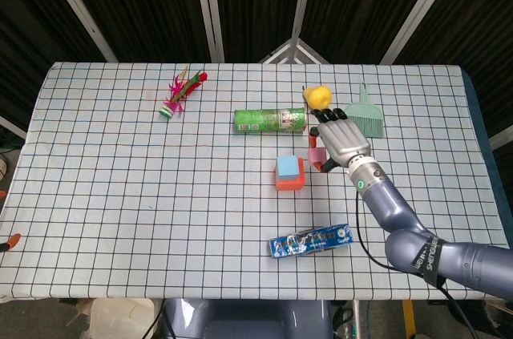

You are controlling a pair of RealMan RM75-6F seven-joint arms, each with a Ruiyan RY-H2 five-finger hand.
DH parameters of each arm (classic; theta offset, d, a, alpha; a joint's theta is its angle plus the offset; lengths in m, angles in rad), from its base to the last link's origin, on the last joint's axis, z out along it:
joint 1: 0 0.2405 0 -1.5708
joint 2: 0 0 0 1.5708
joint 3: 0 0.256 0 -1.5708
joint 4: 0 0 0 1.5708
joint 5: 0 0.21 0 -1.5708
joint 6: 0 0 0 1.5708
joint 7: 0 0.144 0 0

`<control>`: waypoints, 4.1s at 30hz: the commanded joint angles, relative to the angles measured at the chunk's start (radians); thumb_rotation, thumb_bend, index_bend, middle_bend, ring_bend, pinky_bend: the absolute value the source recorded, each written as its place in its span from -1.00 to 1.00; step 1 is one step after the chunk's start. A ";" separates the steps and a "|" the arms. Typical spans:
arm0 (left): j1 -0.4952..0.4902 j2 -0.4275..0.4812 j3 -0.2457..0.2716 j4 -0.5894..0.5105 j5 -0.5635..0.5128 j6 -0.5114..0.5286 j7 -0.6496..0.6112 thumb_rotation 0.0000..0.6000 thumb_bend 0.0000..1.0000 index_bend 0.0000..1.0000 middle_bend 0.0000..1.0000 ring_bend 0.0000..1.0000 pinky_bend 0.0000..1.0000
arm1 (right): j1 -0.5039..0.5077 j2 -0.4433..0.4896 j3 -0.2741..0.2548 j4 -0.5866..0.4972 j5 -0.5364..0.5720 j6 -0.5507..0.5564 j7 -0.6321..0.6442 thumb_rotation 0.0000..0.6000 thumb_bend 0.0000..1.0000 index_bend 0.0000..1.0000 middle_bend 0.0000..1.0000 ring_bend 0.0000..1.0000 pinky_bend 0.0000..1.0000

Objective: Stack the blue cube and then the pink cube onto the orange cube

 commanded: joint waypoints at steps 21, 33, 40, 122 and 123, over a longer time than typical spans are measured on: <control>-0.019 -0.008 -0.001 0.010 -0.026 -0.031 0.014 1.00 -0.59 -0.55 -0.98 -1.00 -0.96 | 0.091 -0.130 -0.019 0.057 0.069 0.047 0.022 1.00 -0.18 0.07 -0.85 -0.92 -1.00; -0.020 -0.005 0.000 0.014 -0.027 -0.036 0.004 1.00 -0.59 -0.55 -0.98 -1.00 -0.96 | 0.120 -0.174 -0.032 0.066 0.085 0.063 0.016 1.00 -0.18 0.07 -0.85 -0.92 -1.00; -0.017 0.001 0.001 0.015 -0.028 -0.034 -0.007 1.00 -0.59 -0.55 -0.98 -1.00 -0.96 | 0.128 -0.178 -0.032 0.071 0.093 0.070 0.020 1.00 -0.18 0.07 -0.85 -0.92 -1.00; -0.018 0.006 0.003 0.012 -0.037 -0.032 -0.007 1.00 -0.59 -0.55 -0.98 -1.00 -0.96 | 0.132 -0.203 -0.063 0.095 0.068 0.093 0.025 1.00 -0.41 -0.08 -0.85 -0.92 -1.00; -0.018 0.006 0.003 0.013 -0.037 -0.032 -0.007 1.00 -0.59 -0.55 -0.98 -1.00 -0.96 | 0.132 -0.204 -0.062 0.095 0.068 0.094 0.025 1.00 -0.41 -0.08 -0.85 -0.92 -1.00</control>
